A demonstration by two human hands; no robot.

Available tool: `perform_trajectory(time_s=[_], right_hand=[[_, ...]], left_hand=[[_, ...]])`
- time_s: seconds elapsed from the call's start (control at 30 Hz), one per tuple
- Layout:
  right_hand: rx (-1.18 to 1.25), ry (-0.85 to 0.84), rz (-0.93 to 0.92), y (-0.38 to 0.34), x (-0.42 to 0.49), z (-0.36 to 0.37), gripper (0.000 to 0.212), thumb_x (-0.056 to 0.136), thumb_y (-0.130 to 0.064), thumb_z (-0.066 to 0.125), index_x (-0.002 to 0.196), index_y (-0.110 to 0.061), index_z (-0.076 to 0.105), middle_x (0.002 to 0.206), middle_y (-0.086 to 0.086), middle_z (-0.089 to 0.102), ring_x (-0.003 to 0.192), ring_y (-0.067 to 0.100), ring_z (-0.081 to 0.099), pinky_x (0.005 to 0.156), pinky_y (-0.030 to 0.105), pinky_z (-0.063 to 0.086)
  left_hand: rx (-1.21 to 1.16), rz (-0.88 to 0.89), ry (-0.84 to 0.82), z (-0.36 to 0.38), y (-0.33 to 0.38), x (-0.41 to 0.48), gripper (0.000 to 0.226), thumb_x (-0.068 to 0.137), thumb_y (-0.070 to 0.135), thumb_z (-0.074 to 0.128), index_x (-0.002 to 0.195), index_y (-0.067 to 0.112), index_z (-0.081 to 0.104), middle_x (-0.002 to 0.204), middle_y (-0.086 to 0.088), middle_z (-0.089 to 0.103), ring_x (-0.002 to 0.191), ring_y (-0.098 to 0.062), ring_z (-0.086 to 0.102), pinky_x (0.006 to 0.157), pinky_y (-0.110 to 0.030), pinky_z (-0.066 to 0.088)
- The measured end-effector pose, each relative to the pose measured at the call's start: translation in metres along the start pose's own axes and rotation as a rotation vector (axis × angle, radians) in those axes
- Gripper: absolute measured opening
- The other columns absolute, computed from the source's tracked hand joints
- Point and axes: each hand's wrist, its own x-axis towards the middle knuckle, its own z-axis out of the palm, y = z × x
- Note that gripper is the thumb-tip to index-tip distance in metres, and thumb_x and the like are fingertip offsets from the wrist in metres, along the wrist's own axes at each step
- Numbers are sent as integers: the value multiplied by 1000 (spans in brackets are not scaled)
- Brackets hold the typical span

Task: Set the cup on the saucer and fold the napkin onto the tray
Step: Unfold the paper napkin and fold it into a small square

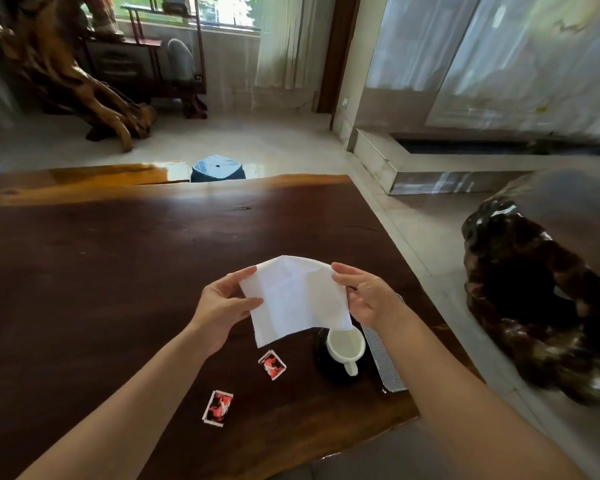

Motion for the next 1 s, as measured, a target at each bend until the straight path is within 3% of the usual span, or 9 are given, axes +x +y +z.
perform_trajectory(time_s=[0.07,0.2,0.33,0.4,0.47,0.67,0.73,0.87,1.0], right_hand=[[-79,-53,-25,-1,7,3,42,81,17,65,119,1,65,107,21,70,86,30,73,68,37,63],[-303,5,-121,0,20,11,46,75,22,67,115,2,70,109,24,71,84,32,73,68,35,62],[-483,22,-218,3,36,16,42,74,16,74,111,-4,74,110,21,74,101,34,72,90,41,59],[-491,14,-234,4,42,20,42,74,15,75,109,-7,76,108,18,75,101,33,72,93,41,58],[-454,-29,-219,4,44,22,38,77,14,74,109,-7,76,107,19,75,98,30,73,89,40,60],[-554,-50,-283,-5,61,9,31,78,8,77,104,-9,78,95,13,77,88,23,71,89,37,57],[-658,-11,-333,-10,68,2,29,80,5,78,105,-8,78,89,8,76,84,18,70,86,34,57],[-932,48,-479,-25,81,-15,24,81,-10,81,105,-16,79,79,-11,70,75,6,65,75,22,54],[-1088,-12,-622,-49,96,-45,22,82,-15,81,103,-13,80,89,-5,75,79,3,68,77,21,58]], left_hand=[[5,28,26,-7,0,9,53,77,-21,69,106,23,74,120,-13,65,106,-30,67,78,-34,62],[-63,18,94,-34,8,29,33,86,-17,62,95,10,77,113,-18,69,104,-35,65,86,-42,57],[-9,56,24,-55,17,41,32,83,-17,66,102,7,76,106,-19,72,93,-30,69,76,-32,61],[60,76,-20,-58,19,45,45,76,-18,72,112,10,74,105,-19,75,87,-28,74,75,-30,62],[149,107,15,-58,18,50,52,73,-17,76,115,15,74,107,-18,75,92,-31,75,82,-38,61],[446,239,156,-49,25,64,46,76,-1,83,119,13,74,113,-10,74,101,-28,72,88,-45,61],[608,313,194,-40,28,66,43,77,3,84,117,12,75,109,-7,76,95,-22,73,86,-38,62],[887,472,309,-7,33,64,32,80,10,83,112,12,78,99,-3,77,78,-9,67,70,-2,45],[989,509,358,25,35,64,26,81,17,82,106,10,79,94,-3,78,73,-4,65,61,0,42]])
